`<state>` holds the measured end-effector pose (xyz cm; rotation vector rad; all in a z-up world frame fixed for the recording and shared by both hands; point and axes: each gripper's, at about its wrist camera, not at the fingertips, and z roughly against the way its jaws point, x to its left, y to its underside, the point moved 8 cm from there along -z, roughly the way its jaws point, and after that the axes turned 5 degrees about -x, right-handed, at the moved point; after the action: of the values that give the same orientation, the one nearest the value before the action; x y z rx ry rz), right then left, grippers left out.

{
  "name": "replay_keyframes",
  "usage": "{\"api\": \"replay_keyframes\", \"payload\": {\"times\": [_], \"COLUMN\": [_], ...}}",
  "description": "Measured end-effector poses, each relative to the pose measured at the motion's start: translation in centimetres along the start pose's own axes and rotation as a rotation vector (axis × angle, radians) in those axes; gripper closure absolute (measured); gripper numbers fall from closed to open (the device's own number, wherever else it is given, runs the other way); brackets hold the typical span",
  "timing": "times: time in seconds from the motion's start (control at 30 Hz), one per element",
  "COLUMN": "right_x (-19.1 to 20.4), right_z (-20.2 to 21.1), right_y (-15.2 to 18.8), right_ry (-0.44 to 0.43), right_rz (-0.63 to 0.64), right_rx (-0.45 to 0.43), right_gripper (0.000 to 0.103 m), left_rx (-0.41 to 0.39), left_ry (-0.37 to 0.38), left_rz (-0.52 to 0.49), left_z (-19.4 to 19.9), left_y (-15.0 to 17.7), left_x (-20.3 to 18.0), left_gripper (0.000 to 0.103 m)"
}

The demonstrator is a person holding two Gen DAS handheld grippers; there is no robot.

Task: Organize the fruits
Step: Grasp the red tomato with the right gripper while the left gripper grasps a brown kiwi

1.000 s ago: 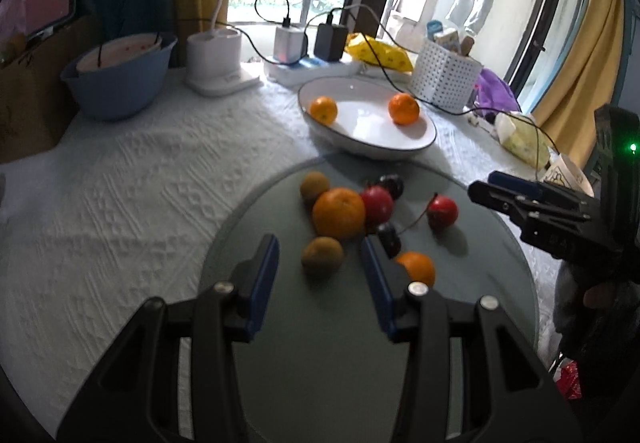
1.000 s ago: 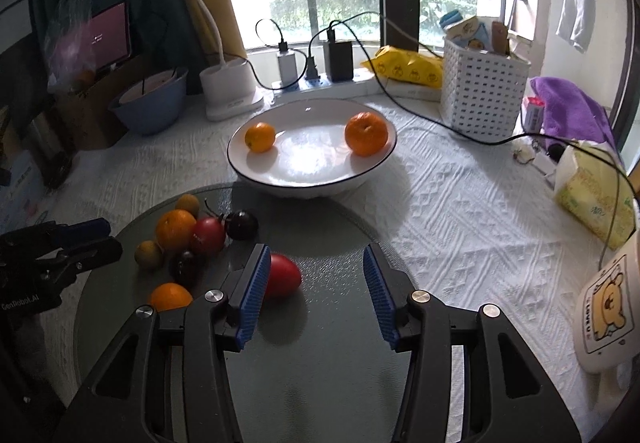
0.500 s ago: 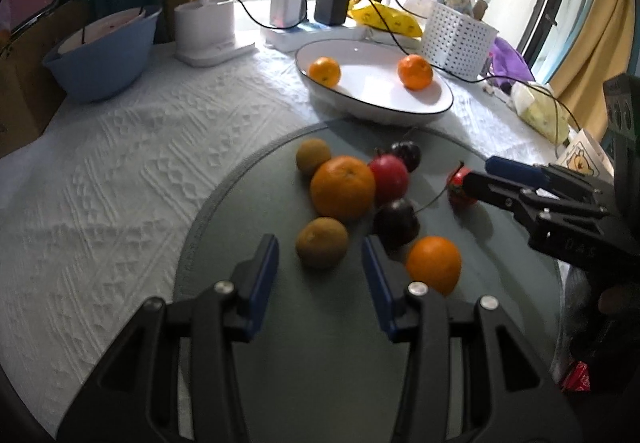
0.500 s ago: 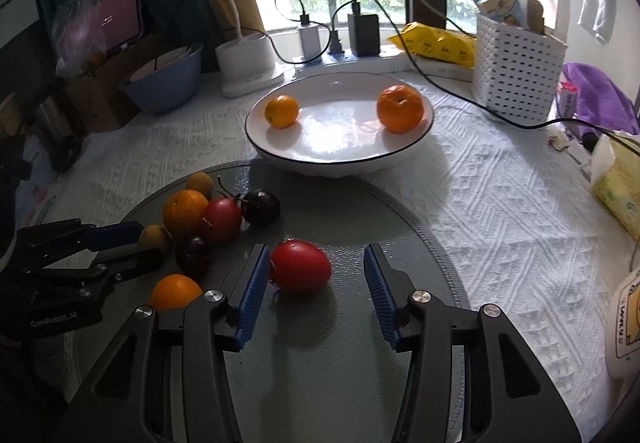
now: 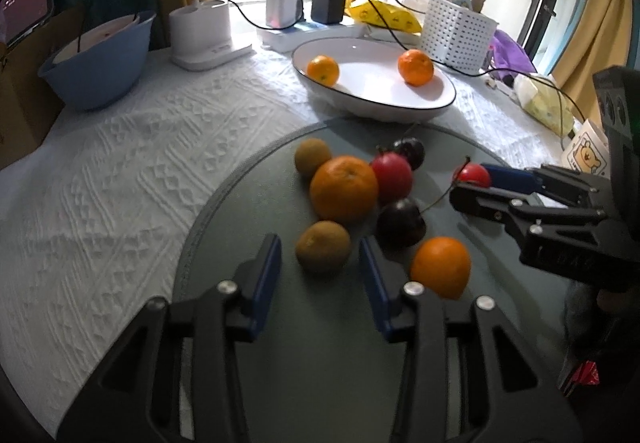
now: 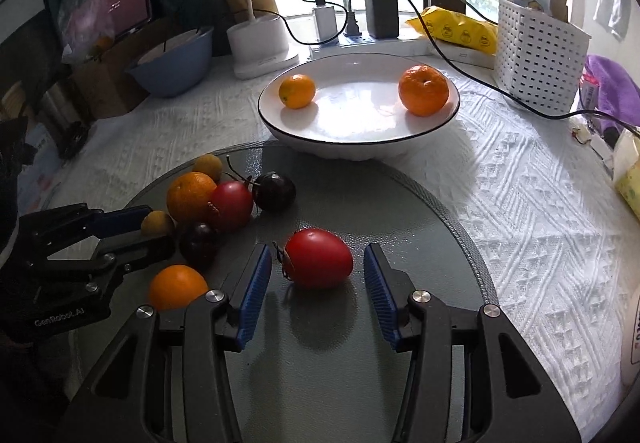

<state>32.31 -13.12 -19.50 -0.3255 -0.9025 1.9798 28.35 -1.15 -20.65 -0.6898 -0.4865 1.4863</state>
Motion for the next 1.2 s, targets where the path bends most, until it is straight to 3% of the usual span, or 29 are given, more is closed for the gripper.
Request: {"api": "replay_keyframes", "payload": {"times": [0.1, 0.2, 0.67, 1.2], "right_x": [0.1, 0.1, -0.7, -3.5], "right_z": [0.0, 0.0, 2.6, 5.7], "right_y": [0.1, 0.0, -0.5, -2.6], "right_ry": [-0.005, -0.01, 0.007, 0.045], "right_rz": [0.007, 0.005, 0.007, -0.043], "right_rx": [-0.001, -0.004, -0.058, -0.149], "right_gripper": [0.062, 0.066, 0.066, 0.066], "left_rx": [0.005, 0.012, -0.059, -0.141], "left_ry": [-0.001, -0.001, 0.029, 0.09], "left_rz": [-0.002, -0.004, -0.001, -0.094], "left_z": [0.0, 0.0, 3.0, 4.7], "left_y": [0.0, 0.0, -1.1, -4.8], "left_x": [0.0, -0.2, -1.9, -5.8], "left_gripper": [0.07, 0.074, 0.074, 0.074]}}
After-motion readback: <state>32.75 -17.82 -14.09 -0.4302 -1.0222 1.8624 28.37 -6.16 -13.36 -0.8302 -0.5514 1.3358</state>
